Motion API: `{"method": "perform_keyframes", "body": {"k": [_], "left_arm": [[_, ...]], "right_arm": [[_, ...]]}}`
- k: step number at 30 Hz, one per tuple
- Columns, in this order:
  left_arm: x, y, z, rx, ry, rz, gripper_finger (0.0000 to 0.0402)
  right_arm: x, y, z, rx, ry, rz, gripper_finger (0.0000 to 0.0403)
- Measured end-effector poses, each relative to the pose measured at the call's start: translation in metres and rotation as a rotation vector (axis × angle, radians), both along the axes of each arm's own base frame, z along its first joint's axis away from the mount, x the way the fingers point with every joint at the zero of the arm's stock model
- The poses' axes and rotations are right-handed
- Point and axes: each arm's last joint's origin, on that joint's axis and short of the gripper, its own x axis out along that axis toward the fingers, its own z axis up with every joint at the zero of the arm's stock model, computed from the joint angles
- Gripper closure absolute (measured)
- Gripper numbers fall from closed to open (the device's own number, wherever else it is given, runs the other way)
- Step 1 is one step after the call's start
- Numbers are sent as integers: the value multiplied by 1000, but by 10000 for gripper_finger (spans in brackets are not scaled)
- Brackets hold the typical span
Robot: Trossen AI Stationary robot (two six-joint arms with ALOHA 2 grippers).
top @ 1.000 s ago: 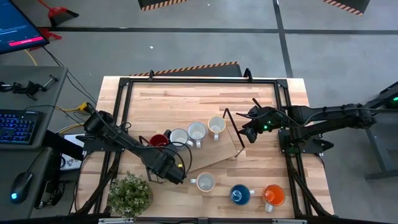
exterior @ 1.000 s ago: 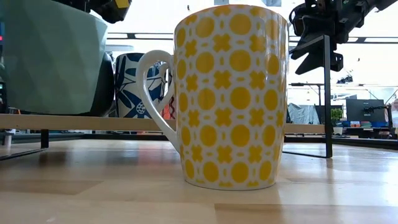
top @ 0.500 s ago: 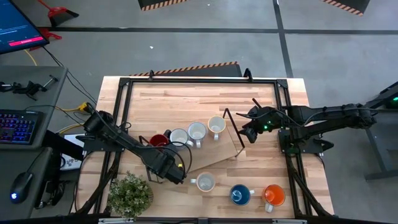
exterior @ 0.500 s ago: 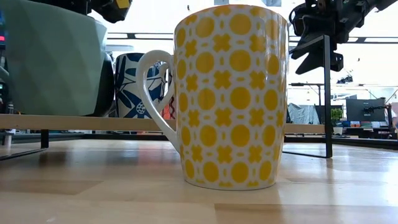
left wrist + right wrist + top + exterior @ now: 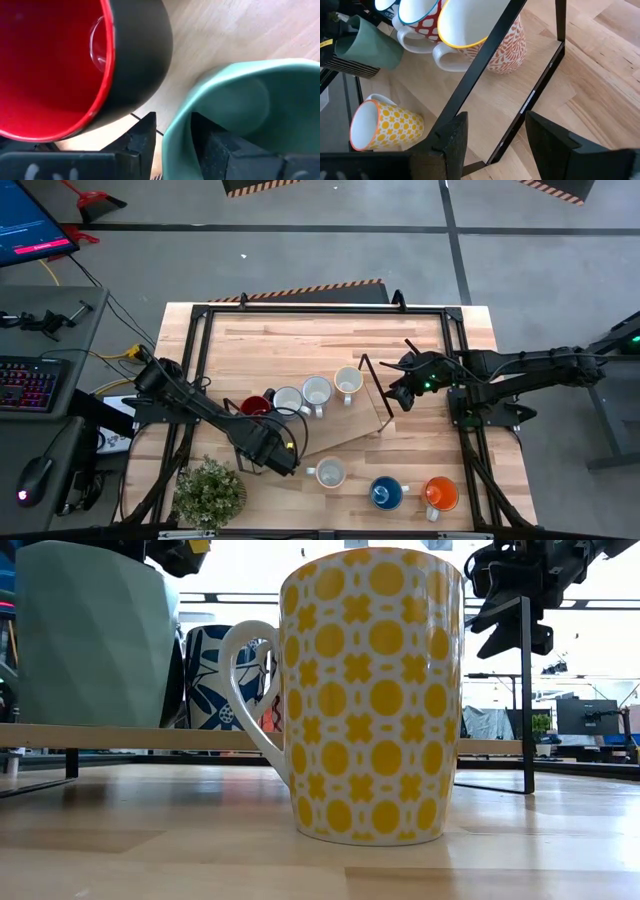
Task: Place coffee mugs
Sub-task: Put the yellow pattern mug on the shelf
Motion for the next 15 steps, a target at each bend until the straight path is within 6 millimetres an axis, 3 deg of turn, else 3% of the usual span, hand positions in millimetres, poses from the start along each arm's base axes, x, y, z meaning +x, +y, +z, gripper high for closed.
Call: {"method": "perform_keyframes", "body": {"k": [6,15], "left_arm": [[-4,2,9,-15,-23,0,284],[-17,10,39,-62,-125,8,284]], "right_arm": [[0,0,0,0,0,0,224],[0,0,0,0,0,0,224]]}}
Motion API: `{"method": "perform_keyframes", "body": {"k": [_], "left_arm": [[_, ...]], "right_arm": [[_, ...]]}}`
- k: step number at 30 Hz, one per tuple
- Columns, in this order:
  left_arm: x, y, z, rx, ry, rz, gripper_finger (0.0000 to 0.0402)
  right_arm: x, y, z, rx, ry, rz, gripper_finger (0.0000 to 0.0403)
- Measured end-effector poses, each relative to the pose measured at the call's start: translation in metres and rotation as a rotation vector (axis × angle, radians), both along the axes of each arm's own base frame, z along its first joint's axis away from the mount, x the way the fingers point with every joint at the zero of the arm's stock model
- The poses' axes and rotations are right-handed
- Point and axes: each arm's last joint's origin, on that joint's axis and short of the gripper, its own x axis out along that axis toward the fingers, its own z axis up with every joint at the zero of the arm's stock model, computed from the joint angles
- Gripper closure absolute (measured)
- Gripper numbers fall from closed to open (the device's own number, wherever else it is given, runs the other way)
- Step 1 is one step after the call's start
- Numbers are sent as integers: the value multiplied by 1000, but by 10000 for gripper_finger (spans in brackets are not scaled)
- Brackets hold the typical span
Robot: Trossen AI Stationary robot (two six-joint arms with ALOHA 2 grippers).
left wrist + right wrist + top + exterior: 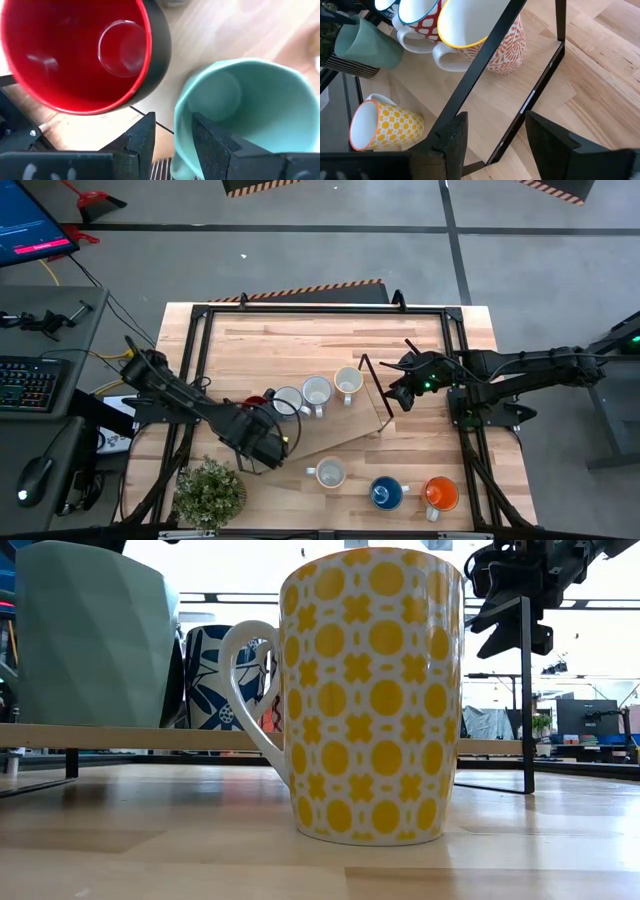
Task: Place coffee mugs
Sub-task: Put the yellow pattern mug on the shelf
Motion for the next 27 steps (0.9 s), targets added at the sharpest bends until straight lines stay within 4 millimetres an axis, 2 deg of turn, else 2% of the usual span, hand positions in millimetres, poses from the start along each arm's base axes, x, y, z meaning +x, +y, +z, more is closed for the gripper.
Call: {"method": "perform_keyframes", "body": {"k": [11,15,20,24,27], "left_arm": [[-26,12,43,-25,-176,-13,284],[-30,10,63,-11,-403,-56,284],[-27,-1,91,28,-717,-230,284],[-24,-15,101,78,-829,-401,284],[-25,-22,101,79,-843,-462,284]], "right_arm": [[0,0,0,-1,0,8,224],[0,1,0,-12,1,35,224],[-2,0,2,-30,-3,52,224],[-9,-2,26,-130,5,52,224],[-18,-5,55,-210,32,29,224]]}}
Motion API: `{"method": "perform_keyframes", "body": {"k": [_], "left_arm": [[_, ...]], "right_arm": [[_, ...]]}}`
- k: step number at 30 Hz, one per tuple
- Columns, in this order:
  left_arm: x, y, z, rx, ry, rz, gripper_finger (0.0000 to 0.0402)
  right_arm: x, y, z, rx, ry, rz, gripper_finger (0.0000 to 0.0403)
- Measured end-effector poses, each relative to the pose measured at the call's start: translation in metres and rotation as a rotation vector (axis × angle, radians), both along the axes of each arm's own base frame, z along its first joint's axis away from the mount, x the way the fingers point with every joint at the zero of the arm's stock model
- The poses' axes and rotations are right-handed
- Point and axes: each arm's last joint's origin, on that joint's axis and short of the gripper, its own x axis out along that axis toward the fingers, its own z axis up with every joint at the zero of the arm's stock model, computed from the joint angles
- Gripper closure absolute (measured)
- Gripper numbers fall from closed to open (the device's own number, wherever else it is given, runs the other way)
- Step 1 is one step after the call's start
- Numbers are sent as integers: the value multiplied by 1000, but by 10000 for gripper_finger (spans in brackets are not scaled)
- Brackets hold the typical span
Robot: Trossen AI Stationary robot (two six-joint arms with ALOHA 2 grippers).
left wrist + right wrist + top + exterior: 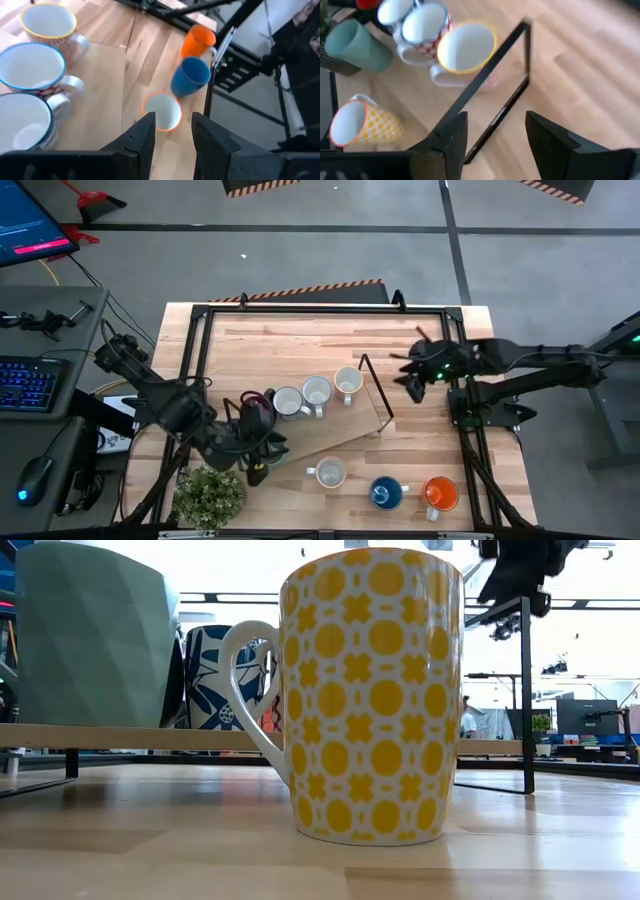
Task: Place coffee mugs
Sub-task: Put the yellow pattern mug on the shelf
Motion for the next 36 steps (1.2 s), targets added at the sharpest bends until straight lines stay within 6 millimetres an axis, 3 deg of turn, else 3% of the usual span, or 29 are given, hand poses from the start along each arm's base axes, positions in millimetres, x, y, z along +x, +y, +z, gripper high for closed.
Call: {"method": "perform_keyframes", "body": {"k": [5,8,14,21,25,30,36], "left_arm": [[-5,-11,-3,-3,9,-31,284],[-5,-19,-9,10,19,-23,284],[8,-34,-24,10,12,2,284],[14,-36,-30,107,2,0,284],[7,-28,-18,178,-51,17,284],[-4,-14,-2,294,-105,46,284],[-24,8,19,361,-156,117,284]], "right_arm": [[-13,12,54,56,-93,172,224],[-19,27,72,139,-142,333,224],[-20,64,67,283,-38,535,224],[-3,120,40,215,154,579,224],[19,149,16,107,206,544,224],[65,167,-8,32,178,583,224],[123,170,-4,-115,251,619,224]]}}
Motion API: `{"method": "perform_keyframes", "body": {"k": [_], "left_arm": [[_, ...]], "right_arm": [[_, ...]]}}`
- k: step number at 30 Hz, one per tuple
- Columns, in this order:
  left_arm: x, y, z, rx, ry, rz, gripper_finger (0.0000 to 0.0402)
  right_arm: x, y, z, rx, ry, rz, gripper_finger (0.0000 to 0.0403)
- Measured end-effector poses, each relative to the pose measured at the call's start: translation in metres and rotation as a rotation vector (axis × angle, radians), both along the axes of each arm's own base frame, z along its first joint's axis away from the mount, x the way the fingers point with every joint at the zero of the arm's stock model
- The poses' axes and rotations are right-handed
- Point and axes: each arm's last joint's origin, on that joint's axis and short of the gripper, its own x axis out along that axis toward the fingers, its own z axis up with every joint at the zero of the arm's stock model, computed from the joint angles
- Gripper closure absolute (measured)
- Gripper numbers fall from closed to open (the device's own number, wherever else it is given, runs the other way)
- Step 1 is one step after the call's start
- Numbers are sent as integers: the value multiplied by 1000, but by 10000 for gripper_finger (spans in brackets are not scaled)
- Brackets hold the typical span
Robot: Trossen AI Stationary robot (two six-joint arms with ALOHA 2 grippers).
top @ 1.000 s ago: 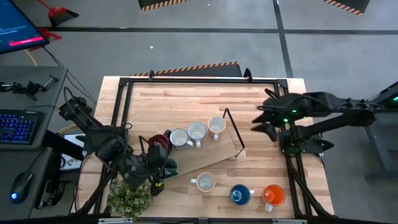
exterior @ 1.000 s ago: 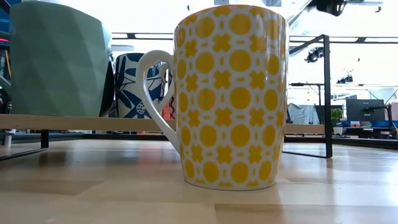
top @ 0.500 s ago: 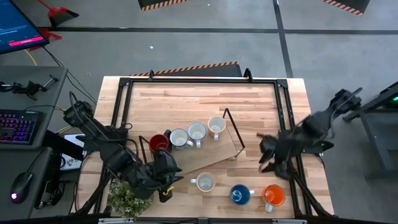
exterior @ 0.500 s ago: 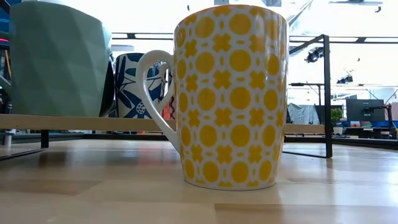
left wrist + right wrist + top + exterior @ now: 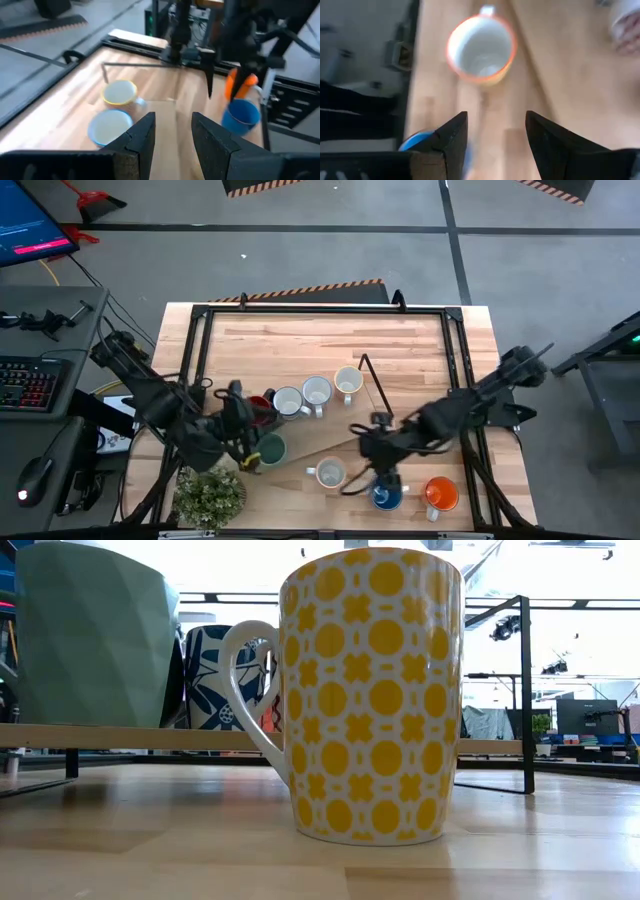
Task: Place coffee mugs
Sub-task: Put the yellow pattern mug on the shelf
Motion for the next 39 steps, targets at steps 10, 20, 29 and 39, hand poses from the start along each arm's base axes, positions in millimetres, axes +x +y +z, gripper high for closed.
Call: {"method": "perform_keyframes", "body": {"k": [10,20,29,39], "left_arm": [[-23,23,10,108,-18,122,284],[-31,31,11,100,-25,171,284],[-43,43,6,122,-27,286,284],[-46,45,1,129,15,288,284]], "right_arm": [[75,25,-12,-190,35,205,224],[99,18,-52,-254,149,134,224],[112,9,-51,-228,74,96,224],[122,13,-76,-247,109,136,224]]}}
